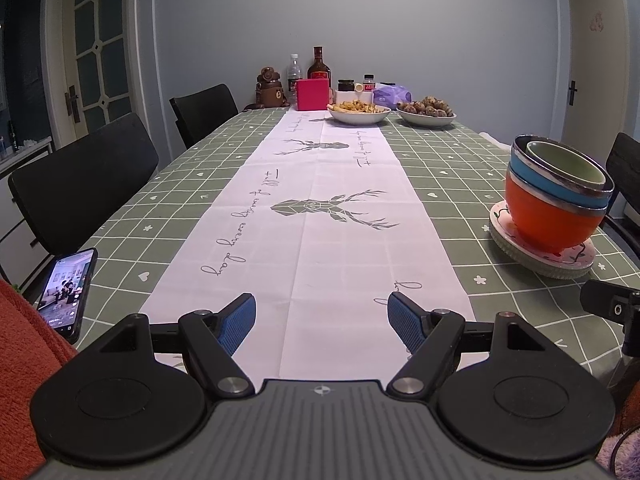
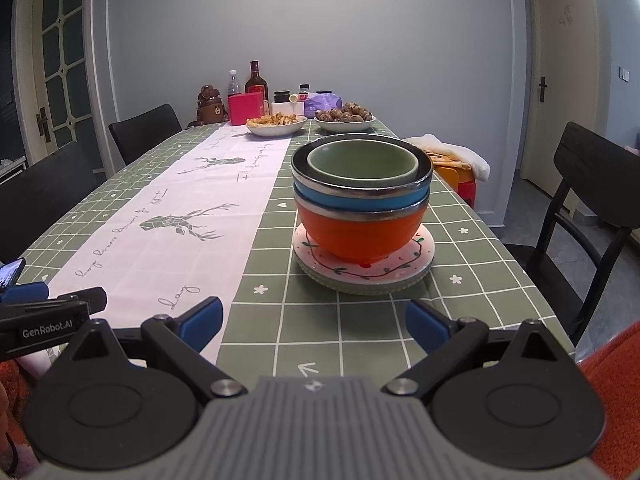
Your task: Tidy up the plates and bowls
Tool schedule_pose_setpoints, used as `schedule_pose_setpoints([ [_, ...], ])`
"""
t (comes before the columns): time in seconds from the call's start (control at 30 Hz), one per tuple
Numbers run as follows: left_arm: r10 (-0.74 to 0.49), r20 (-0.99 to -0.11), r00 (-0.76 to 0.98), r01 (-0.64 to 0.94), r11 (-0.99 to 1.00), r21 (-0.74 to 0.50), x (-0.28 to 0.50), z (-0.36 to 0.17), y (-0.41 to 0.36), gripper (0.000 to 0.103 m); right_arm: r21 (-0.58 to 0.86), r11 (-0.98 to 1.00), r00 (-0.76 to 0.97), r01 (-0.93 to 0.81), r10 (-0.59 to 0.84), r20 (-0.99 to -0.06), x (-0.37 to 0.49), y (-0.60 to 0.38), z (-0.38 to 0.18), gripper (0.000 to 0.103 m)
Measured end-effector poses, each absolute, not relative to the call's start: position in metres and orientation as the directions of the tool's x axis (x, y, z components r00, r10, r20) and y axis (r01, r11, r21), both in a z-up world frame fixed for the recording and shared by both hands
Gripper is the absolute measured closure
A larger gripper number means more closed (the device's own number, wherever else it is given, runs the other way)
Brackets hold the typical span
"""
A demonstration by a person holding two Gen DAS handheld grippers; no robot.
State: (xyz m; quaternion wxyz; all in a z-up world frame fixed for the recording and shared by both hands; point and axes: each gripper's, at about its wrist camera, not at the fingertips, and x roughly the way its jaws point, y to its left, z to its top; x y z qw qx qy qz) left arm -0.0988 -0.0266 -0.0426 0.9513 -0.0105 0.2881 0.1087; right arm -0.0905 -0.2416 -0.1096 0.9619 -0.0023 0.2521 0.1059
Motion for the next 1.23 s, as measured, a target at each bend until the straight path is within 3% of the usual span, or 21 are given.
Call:
schedule_pose_setpoints([
  [1.23, 0.177, -0.539, 0.824, -0.193, 0.981, 0.027, -0.0999, -0.0422, -0.0267, 0.015, 0.051, 0.978, 0.835, -0.204, 0.201, -0.513, -0.0863, -0.2414, -0.1139, 0.007],
])
